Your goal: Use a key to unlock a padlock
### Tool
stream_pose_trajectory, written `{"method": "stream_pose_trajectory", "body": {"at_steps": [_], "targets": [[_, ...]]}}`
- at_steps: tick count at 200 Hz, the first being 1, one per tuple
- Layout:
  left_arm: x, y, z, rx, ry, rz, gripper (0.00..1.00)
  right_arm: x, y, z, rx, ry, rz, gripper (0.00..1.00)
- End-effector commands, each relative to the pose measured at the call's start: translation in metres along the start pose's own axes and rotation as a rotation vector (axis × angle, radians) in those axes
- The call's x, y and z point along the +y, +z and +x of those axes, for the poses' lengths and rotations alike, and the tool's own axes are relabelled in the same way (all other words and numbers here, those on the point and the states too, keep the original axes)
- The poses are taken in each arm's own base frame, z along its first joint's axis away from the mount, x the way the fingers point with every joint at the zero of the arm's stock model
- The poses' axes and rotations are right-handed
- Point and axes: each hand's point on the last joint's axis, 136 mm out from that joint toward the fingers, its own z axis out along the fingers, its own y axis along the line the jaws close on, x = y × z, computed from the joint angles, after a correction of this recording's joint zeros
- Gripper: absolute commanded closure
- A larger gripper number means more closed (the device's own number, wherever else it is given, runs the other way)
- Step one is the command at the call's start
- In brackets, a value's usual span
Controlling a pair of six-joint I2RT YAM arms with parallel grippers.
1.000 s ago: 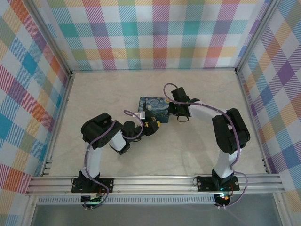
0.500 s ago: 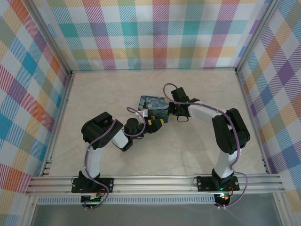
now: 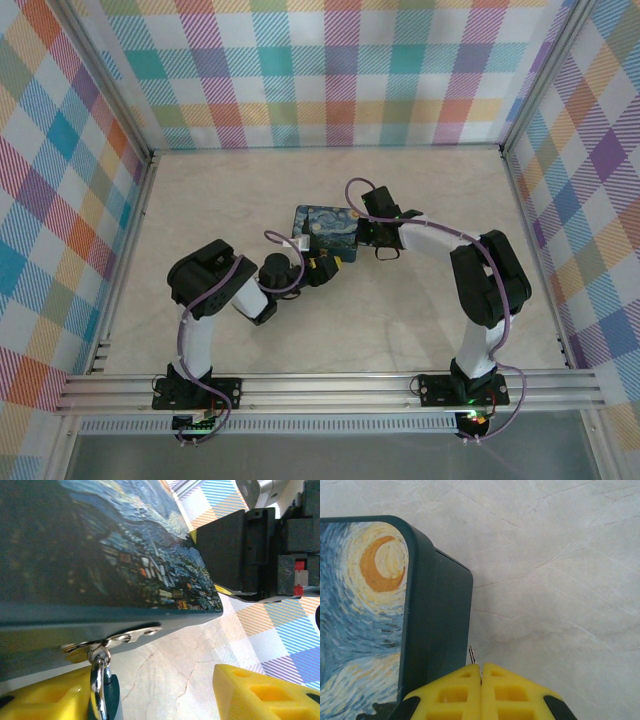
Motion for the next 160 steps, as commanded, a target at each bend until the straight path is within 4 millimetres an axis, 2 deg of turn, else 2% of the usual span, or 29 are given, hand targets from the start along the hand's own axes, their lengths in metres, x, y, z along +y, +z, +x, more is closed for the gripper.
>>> {"method": "stream_pose_trajectory", "body": {"at_steps": [1,78,160], "targets": [[0.0388,-0.014,0.0295,0.124,-0.047,-0.143,0.45,0.0059,-0.0073,-0.0008,-0.013,-0.01,-0.026,1.0],[0.042,-0.015,0.0294,0.214,-0.031,-0.182,0.52,0.0057,-0.0071,0.0012,-0.013,-0.008,-0.032,1.0],[0.0457,-0.0078,0.0258,0.253,-0.044,-0.198,0.68,0.0053,-0.0095,0.0021,-0.019,-0.008,-0.039,1.0]]}}
